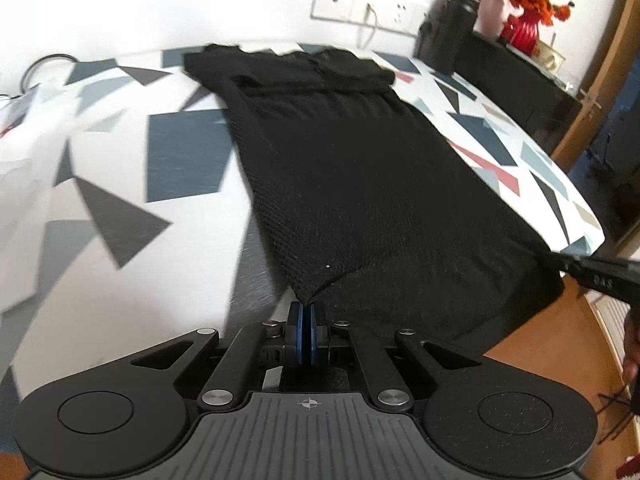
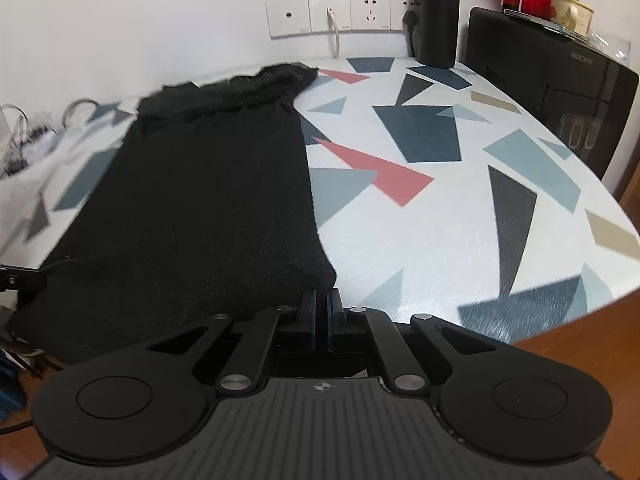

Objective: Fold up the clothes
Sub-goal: 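Close both grippers near the hem of the black garment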

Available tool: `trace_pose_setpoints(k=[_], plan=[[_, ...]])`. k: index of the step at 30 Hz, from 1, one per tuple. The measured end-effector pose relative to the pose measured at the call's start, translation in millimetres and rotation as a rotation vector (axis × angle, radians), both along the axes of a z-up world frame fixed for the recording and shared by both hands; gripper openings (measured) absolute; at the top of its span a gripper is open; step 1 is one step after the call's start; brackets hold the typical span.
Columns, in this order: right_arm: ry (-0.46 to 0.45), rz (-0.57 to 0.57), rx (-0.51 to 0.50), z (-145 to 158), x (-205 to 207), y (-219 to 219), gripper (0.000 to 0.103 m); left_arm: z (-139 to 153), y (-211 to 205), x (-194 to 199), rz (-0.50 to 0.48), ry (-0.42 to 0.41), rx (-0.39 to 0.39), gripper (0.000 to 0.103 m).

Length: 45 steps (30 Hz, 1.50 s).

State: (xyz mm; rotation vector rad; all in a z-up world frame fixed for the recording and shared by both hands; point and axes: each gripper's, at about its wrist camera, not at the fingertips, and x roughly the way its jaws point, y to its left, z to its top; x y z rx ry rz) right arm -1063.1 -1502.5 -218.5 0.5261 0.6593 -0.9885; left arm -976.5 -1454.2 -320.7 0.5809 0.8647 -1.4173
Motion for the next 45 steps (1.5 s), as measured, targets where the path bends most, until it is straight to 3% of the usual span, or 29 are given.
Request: trace_pose_setpoints(k=[7, 14, 18, 24, 31, 37, 41, 45], plan=[[-0.085, 0.023, 0.033, 14, 3, 55, 0.003, 24, 48, 31, 0.043, 0.031, -0.071, 0.003], [-0.266, 0.031, -0.078, 80, -5, 84, 0.003, 86, 82, 45, 0.029, 0.062, -0.230, 0.002], [-0.299, 0.043, -0.132, 108, -11, 97, 0.003, 109, 103, 41, 0.004, 0.087, -0.281, 0.002], [-0.322, 0.051, -0.127, 125, -18, 112, 0.003, 129, 118, 54, 0.052, 0.182, -0.323, 0.002], [-0.392, 0.023, -0.188, 141, 4, 79, 0.003, 151, 79, 66, 0.057, 0.089, -0.381, 0.002], [-0.380, 0.003, -0.219, 153, 36, 28, 0.003, 148, 25, 84, 0.130, 0.064, -0.369, 0.002], [-0.383, -0.022, -0.250, 158, 55, -5, 0.003, 148, -22, 87, 0.129, -0.003, -0.378, 0.002], [-0.366, -0.043, -0.216, 140, 76, -50, 0.003, 128, -80, 96, 0.174, -0.013, -0.330, 0.002]])
